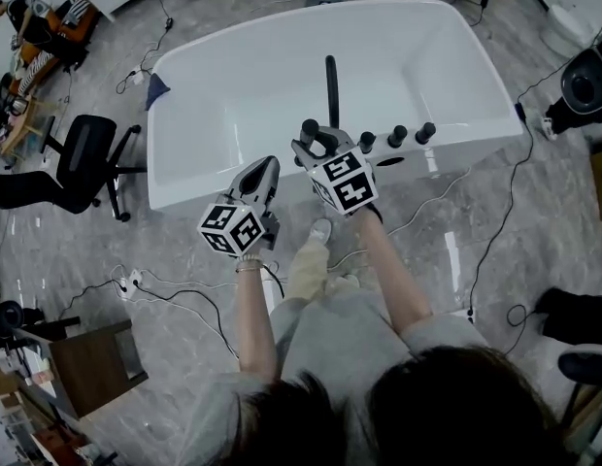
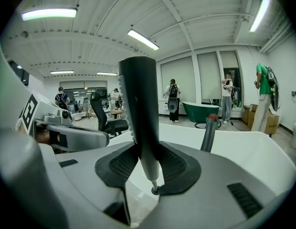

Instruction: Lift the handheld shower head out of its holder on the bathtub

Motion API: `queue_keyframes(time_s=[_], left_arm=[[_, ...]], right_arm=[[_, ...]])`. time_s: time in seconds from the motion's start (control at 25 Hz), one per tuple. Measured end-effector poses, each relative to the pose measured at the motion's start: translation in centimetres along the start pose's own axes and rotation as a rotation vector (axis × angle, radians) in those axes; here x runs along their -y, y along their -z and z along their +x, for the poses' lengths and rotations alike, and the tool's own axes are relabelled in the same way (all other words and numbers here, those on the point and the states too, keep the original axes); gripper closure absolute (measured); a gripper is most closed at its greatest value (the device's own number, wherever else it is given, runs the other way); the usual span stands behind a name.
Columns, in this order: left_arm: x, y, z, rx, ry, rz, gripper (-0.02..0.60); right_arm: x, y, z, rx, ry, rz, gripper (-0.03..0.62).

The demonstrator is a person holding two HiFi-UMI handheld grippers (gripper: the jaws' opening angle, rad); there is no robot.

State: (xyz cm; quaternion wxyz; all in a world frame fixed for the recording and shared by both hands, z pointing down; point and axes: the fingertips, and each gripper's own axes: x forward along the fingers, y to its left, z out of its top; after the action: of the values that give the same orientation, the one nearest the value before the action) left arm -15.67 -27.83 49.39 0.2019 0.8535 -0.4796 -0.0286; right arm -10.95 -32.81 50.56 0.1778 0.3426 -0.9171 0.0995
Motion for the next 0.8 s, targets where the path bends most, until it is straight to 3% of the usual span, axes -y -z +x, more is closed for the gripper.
queue_keyframes(time_s=[0.8], left_arm=[[6.8, -5.3, -2.8, 0.032, 0.105, 0.131, 0.577]], right_arm=[[-1.3, -7.1, -9.2, 0.163, 0.032, -0.007, 0.462]])
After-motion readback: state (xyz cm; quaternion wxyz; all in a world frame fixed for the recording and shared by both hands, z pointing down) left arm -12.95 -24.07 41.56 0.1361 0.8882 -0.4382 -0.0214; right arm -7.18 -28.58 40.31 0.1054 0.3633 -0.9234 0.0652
